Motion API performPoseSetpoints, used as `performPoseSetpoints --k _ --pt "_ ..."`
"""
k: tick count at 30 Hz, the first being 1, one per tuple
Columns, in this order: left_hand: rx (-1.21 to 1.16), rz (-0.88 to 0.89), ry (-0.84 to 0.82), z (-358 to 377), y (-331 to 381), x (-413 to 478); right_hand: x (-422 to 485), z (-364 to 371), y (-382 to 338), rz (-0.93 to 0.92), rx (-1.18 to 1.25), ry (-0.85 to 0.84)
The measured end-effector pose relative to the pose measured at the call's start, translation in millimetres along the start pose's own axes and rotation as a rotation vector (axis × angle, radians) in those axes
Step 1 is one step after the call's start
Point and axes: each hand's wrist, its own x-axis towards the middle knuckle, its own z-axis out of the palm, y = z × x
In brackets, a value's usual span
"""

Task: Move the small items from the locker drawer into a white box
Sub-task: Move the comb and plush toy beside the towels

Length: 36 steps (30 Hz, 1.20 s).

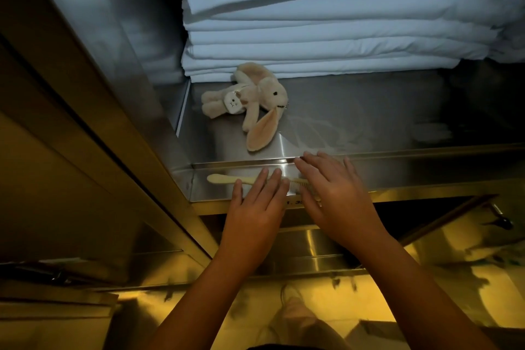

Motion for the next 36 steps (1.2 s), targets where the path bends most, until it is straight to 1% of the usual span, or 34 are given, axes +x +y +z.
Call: performPoseSetpoints --k 4,8,11,16,26,29,32,36 --pt "0.008 0.016 0.003 -4.9 -4.1 7.9 -2.5 -2.8 -0.1 0.017 -0.016 -0.013" --pt "0.035 -0.02 -0.132 -5.3 -11.4 18.3 -2.4 -4.7 -1.2 0.022 -0.026 -0.019" --pt "0.068 -0.001 -0.15 -5.9 -10.8 16.7 -2.2 -4.1 -2.6 0.013 -0.027 -0.022" --pt "0.026 0.022 -0.01 -2.1 -8.5 9.3 -0.2 -1.8 -3.4 -0.001 -0.014 -0.017" --pt "-0.05 0.174 0.099 -6.5 -16.5 9.6 13.2 -7.0 4.6 -0.022 0.007 -0.005" --pt "-0.072 0.165 0.131 -14.4 -18.2 17.3 20.7 -12.2 8.1 -0.032 0.019 0.025" --pt "-0.064 0.154 0.199 -21.9 -22.0 28.6 31.0 -18.9 13.1 -0.043 0.018 0.056" --pt "-0.065 0.129 0.24 -31.2 -27.7 42.4 49.0 -22.3 20.3 -0.054 0.02 0.062"
